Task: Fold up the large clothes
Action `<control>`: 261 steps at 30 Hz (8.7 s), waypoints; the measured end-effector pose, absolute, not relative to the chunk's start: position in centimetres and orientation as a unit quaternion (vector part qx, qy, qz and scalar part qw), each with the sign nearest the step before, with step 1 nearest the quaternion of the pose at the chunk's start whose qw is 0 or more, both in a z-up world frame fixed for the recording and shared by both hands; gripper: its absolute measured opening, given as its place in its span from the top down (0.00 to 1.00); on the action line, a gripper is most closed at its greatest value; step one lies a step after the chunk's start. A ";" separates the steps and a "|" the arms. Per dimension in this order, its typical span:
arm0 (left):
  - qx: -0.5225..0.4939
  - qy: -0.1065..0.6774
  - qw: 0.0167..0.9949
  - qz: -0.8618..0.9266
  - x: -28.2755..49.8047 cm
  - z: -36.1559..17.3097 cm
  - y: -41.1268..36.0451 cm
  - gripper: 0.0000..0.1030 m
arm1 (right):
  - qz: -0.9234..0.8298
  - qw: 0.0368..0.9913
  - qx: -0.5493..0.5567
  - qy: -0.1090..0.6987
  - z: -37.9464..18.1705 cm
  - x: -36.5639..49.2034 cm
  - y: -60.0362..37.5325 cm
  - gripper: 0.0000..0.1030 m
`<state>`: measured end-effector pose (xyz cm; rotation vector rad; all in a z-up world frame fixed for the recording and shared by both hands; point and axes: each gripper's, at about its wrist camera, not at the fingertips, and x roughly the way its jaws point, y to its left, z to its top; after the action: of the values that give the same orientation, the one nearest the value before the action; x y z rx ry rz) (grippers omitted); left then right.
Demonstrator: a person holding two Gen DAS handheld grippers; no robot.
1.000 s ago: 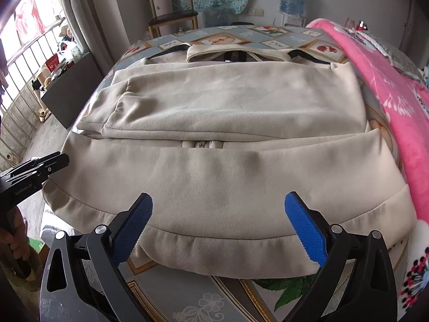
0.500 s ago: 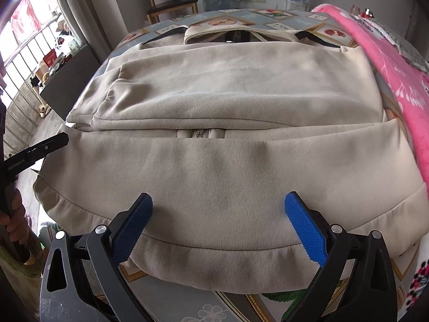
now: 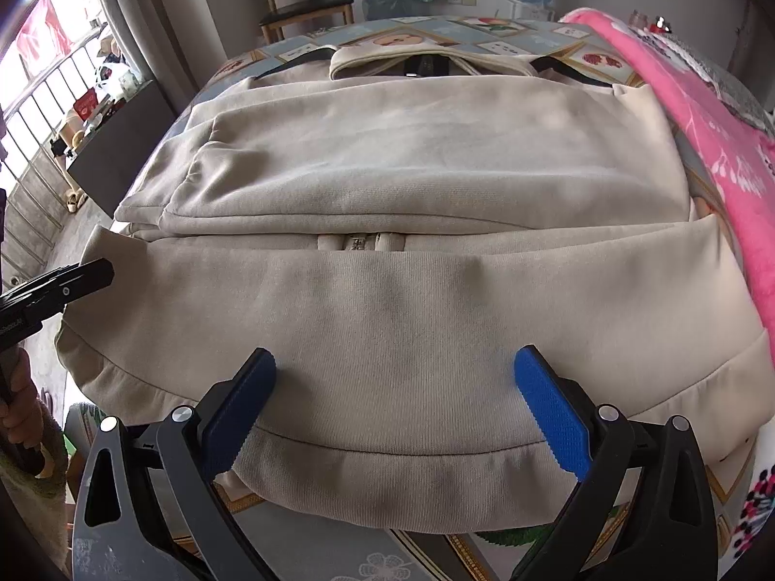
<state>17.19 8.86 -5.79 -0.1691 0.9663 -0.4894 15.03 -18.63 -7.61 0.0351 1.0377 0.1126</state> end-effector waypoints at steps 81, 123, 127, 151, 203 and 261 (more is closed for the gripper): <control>0.072 0.470 0.874 -0.103 16.6 -6.3 4.4 0.82 | -0.032 0.874 -0.046 0.482 -6.7 17.0 -32.9 0.73; 0.093 0.467 0.877 -0.063 16.3 -6.0 3.6 0.82 | -0.048 0.888 -0.031 0.456 -5.6 16.2 -33.2 0.88; 0.100 0.464 0.878 -0.063 16.1 -6.0 3.5 0.83 | -0.051 0.885 -0.034 0.461 -5.8 16.2 -33.2 0.88; 0.096 0.466 0.877 -0.064 16.2 -6.1 3.5 0.83 | -0.067 0.881 -0.042 0.467 -6.5 17.4 -33.1 0.76; 0.122 0.309 0.938 -0.094 5.8 1.0 2.5 0.94 | -0.110 0.935 0.002 0.338 0.5 6.6 -31.9 0.92; 0.032 0.389 0.919 -0.059 36.0 3.6 10.6 0.78 | -0.120 0.922 0.047 0.366 3.0 33.2 -41.2 0.51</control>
<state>36.01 10.55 3.56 0.0648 0.8007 -0.1205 33.23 -41.21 2.99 0.0959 0.7520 -0.2468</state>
